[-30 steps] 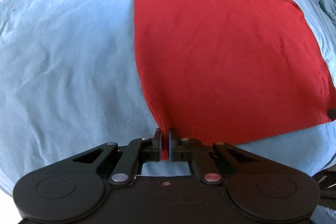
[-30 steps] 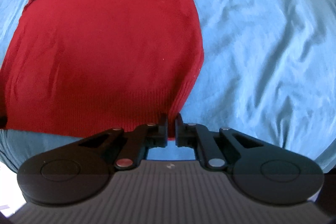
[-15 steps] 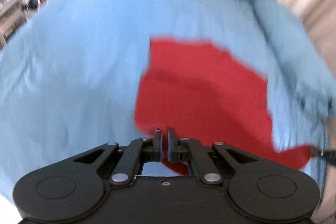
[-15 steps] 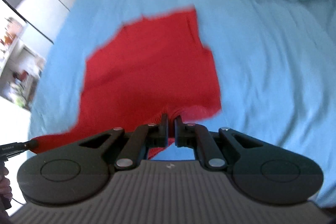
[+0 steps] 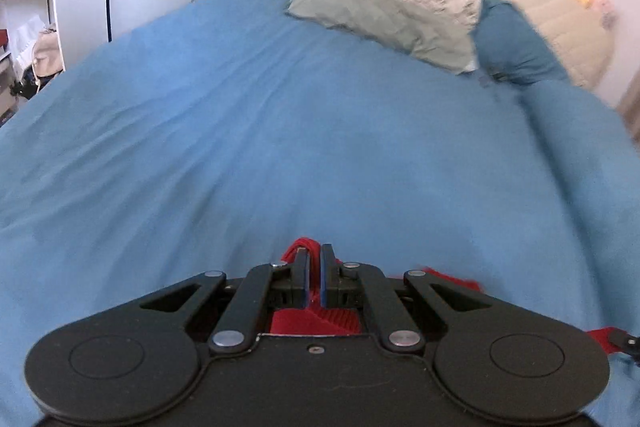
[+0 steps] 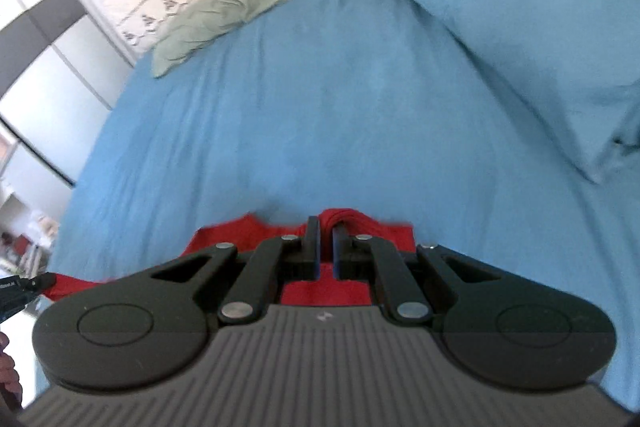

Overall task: Fold small clothes
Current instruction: 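Lift the hem with both tools toward the collar, then lay the hem over the collar and open both tools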

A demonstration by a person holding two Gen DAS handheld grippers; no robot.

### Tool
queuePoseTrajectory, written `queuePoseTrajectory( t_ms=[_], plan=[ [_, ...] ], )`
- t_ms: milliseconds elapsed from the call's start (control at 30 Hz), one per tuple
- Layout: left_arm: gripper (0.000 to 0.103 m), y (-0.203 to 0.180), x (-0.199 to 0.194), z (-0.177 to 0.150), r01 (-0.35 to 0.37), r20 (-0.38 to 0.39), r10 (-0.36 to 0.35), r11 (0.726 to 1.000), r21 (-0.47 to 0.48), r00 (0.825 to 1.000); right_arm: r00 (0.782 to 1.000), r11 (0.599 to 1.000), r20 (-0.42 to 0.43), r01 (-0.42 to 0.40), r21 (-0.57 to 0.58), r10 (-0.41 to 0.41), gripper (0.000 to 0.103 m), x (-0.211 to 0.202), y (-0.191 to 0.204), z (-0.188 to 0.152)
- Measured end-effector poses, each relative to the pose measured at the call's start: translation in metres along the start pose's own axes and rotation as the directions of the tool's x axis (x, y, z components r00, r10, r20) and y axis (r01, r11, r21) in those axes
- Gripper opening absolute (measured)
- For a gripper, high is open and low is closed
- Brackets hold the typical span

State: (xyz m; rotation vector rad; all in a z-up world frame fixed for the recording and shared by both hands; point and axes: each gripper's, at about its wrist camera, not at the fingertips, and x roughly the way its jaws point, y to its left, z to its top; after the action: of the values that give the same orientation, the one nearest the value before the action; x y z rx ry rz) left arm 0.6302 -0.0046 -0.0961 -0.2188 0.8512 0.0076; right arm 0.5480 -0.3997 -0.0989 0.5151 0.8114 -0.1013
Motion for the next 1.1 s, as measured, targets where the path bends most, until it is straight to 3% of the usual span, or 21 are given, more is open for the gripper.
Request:
queuePoseTrajectory(
  t_ms=[167, 300, 367, 400, 433, 467, 500, 533, 600, 667, 700, 733, 833, 967, 1100],
  plan=[
    [0.004, 0.009, 0.079, -0.005, -0.099, -0.067, 0.093, 0.991, -0.091, 0.993, 0.996, 0.996, -0.039, 0.077, -0.052, -0.079, 0.020, 0.096, -0.007, 0.000],
    [0.005, 0.018, 0.104, -0.018, -0.126, -0.092, 0.117, 0.986, -0.105, 0.989, 0.991, 0.987, -0.046, 0.122, -0.104, -0.127, 0.020, 0.126, -0.016, -0.009],
    [0.012, 0.018, 0.106, -0.020, -0.127, -0.091, 0.120, 0.988, -0.082, 0.989, 0.992, 0.986, -0.040, 0.114, -0.124, -0.120, 0.024, 0.129, -0.017, -0.011],
    [0.024, 0.018, 0.104, -0.018, -0.122, -0.091, 0.114, 0.989, -0.082, 0.989, 0.992, 0.983, -0.029, 0.117, -0.144, -0.122, 0.025, 0.126, -0.015, -0.011],
    [0.048, 0.020, 0.099, -0.017, -0.117, -0.083, 0.110, 0.989, -0.094, 0.990, 0.992, 0.978, -0.009, 0.121, -0.170, -0.124, 0.041, 0.124, -0.011, -0.013],
    [0.057, 0.025, 0.090, -0.016, -0.108, -0.063, 0.102, 0.988, -0.109, 0.993, 0.991, 0.971, 0.014, 0.132, -0.200, -0.132, 0.076, 0.117, -0.008, -0.013],
    [0.067, 0.027, 0.077, -0.017, -0.095, -0.031, 0.092, 0.988, -0.122, 0.995, 0.988, 0.962, 0.054, 0.155, -0.225, -0.146, 0.093, 0.106, -0.003, -0.013],
    [0.068, 0.027, 0.060, -0.020, -0.078, 0.008, 0.079, 0.989, -0.122, 0.997, 0.984, 0.955, 0.107, 0.168, -0.246, -0.145, 0.103, 0.093, 0.001, -0.015],
    [0.072, 0.026, 0.029, -0.029, -0.058, 0.064, 0.063, 0.995, -0.077, 0.996, 0.984, 0.947, 0.162, 0.123, -0.296, -0.077, 0.103, 0.064, 0.006, -0.021],
    [0.086, 0.020, -0.002, -0.048, -0.047, 0.086, 0.047, 0.999, -0.006, 0.995, 0.988, 0.939, 0.151, 0.083, -0.332, -0.034, 0.103, 0.038, 0.012, -0.035],
    [0.098, 0.015, -0.016, -0.062, -0.034, 0.088, 0.030, 0.999, 0.040, 0.996, 0.991, 0.940, 0.135, 0.054, -0.337, -0.009, 0.103, 0.028, 0.013, -0.044],
    [0.101, 0.011, -0.027, -0.078, -0.017, 0.093, 0.009, 0.996, 0.085, 0.996, 0.994, 0.940, 0.107, 0.028, -0.340, 0.009, 0.103, 0.021, 0.014, -0.054],
    [0.102, -0.001, -0.032, -0.120, 0.035, 0.017, -0.039, 0.978, 0.207, 0.999, 0.999, 0.941, 0.037, 0.003, -0.340, 0.010, 0.103, 0.010, 0.014, -0.091],
    [0.101, -0.003, -0.010, -0.163, 0.036, -0.077, -0.015, 0.960, 0.279, 0.997, 0.998, 0.941, -0.055, 0.005, -0.339, -0.025, 0.103, 0.025, 0.009, -0.134],
    [0.102, 0.010, 0.019, -0.190, 0.010, -0.181, 0.044, 0.958, 0.286, 0.983, 0.994, 0.947, -0.082, 0.048, -0.317, -0.078, 0.103, 0.046, 0.000, -0.155]
  ],
)
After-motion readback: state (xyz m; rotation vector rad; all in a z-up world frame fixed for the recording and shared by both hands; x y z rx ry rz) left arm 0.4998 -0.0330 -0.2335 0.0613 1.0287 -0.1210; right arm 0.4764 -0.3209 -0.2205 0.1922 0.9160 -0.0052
